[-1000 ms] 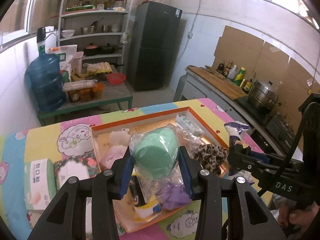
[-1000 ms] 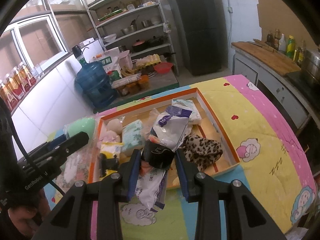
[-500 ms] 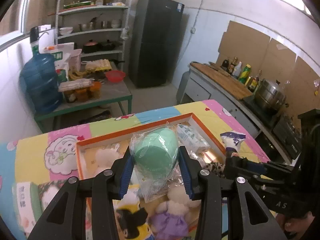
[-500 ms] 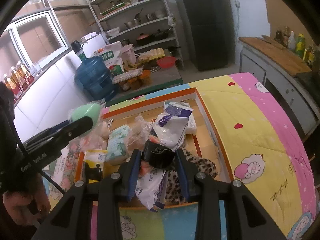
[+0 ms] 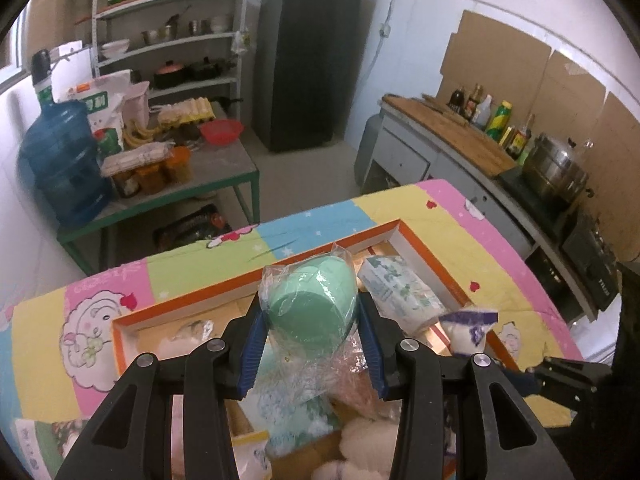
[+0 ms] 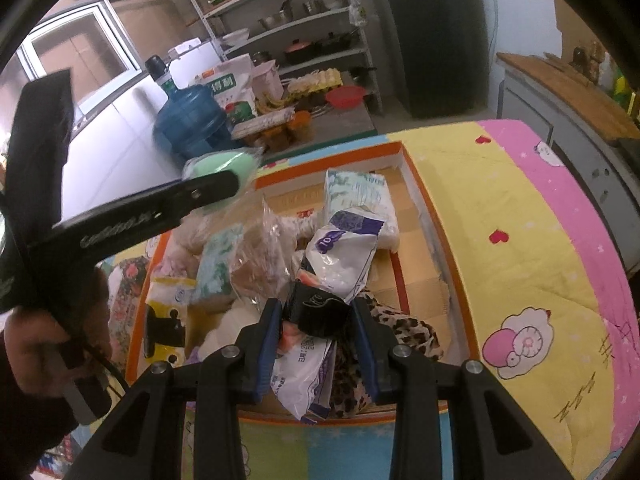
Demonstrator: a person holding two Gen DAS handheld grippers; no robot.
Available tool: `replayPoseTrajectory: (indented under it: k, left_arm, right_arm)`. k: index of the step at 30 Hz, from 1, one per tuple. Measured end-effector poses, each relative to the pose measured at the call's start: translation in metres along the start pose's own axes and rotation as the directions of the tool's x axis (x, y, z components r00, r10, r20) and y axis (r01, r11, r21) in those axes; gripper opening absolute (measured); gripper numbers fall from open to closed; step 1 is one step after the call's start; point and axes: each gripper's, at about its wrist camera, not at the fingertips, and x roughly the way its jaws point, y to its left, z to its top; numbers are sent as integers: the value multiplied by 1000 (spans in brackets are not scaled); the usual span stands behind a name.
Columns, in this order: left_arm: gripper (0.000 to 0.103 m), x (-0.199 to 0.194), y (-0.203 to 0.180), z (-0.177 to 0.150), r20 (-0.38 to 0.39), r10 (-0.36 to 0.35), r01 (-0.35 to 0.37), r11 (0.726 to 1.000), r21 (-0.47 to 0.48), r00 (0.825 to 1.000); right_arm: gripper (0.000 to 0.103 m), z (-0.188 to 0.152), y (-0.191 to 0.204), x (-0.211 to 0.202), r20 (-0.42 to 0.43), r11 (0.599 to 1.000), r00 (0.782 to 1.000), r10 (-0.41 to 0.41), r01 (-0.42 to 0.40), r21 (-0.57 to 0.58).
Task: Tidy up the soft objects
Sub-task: 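Lower the green ball and white packet into the box and open both tools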
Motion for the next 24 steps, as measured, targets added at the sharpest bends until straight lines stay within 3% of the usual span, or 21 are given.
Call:
replayPoseTrajectory:
  k: [9,14,19,24]
  left_arm:
    - [44,39,1,-7,-86,-10,9,1000,-14,996]
    - [45,45,4,-11,-95,-24,22,1000,-19,995]
    - [49,43,4,-10,-91,-16,15,1000,-12,996]
    - [56,33,0,-9,-67,-11,11,1000,3,998]
  right_arm:
    - [37,-5,-3,18,-33,1000,999,13,-13,5]
    - [38,-6,-3,19,-33,1000,999,15,-15,-3]
    - [54,-7,-2,19,-31,1000,999,24,-24,-3]
    - [55,-8,-1,15,-20,1000,1000,21,-21,-5]
